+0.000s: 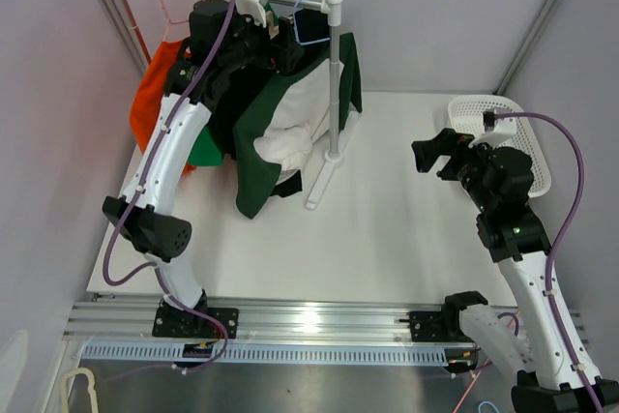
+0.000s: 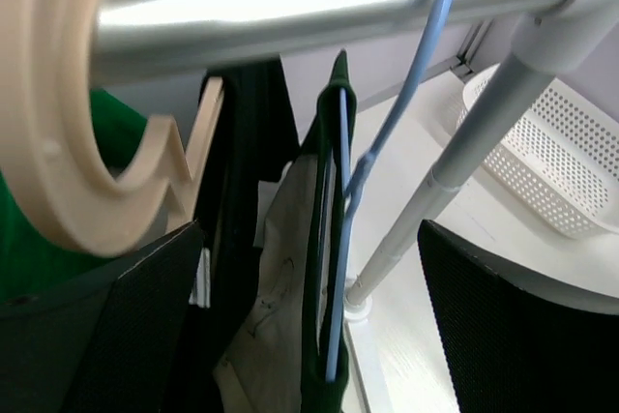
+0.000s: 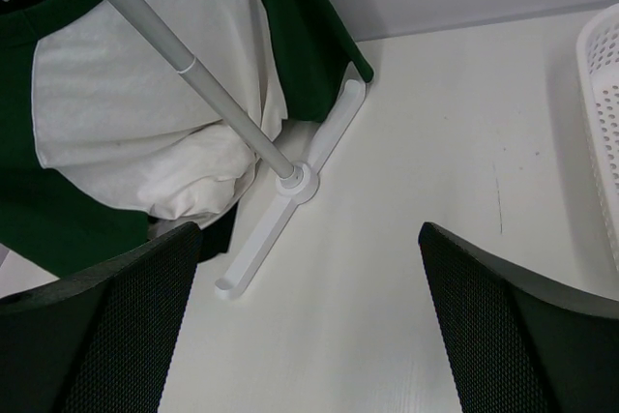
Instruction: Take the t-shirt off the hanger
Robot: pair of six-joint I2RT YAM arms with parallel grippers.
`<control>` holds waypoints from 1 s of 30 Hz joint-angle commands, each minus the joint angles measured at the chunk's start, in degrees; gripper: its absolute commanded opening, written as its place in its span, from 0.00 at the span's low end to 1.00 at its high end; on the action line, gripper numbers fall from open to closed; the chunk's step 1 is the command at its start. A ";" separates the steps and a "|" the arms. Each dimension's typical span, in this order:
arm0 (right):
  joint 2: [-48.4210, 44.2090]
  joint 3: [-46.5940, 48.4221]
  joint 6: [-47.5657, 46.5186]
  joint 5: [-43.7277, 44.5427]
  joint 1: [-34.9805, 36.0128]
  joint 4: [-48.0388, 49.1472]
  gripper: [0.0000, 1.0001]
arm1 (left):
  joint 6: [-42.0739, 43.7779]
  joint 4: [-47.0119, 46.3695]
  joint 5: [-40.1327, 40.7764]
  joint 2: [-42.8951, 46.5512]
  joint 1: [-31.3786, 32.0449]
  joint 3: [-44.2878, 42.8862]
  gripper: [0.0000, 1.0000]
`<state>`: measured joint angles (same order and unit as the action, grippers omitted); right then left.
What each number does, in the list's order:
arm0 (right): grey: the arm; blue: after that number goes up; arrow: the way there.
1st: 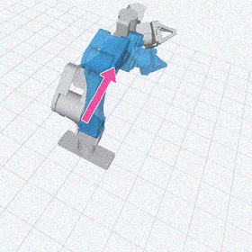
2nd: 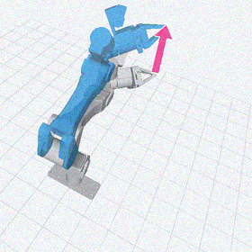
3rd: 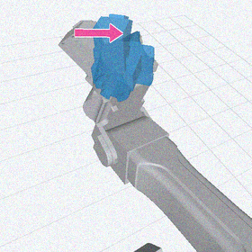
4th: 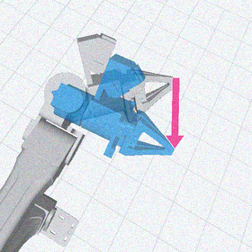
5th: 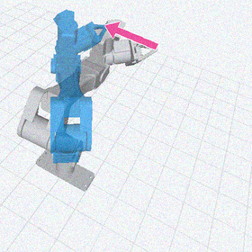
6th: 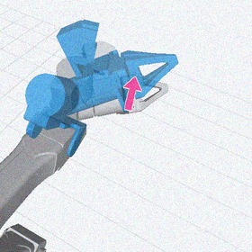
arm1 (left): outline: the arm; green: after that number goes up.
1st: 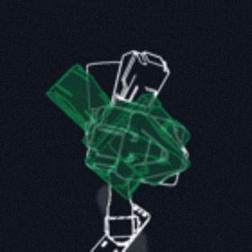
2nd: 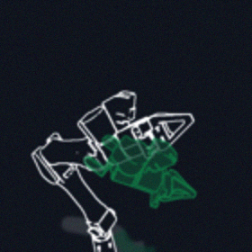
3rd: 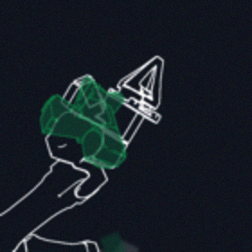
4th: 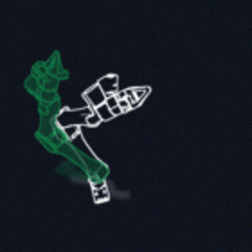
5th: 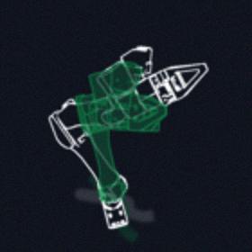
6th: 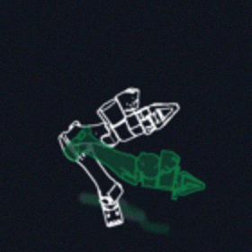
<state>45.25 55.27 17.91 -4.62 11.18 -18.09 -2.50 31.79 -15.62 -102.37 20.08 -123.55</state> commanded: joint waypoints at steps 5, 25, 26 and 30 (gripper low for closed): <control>0.10 1.95 -1.12 1.28 -0.19 2.53 1.00 | 0.13 -2.70 -0.55 -5.21 0.40 -10.21 0.83; 0.45 1.95 -1.04 2.34 -0.72 1.74 1.00 | 1.01 -4.02 -4.25 -9.16 1.19 -11.01 0.49; 0.54 1.95 -0.86 2.25 -0.81 1.91 0.99 | 0.57 -4.02 -4.25 -9.51 1.19 -11.80 0.47; 0.71 1.95 -0.60 2.16 -0.90 2.00 0.99 | -0.13 -4.02 -5.82 -11.01 1.28 -12.60 0.44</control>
<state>45.87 55.29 17.87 -3.22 10.52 -18.11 -2.50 29.36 -19.11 -111.94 20.58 -133.69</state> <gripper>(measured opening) 0.993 0.447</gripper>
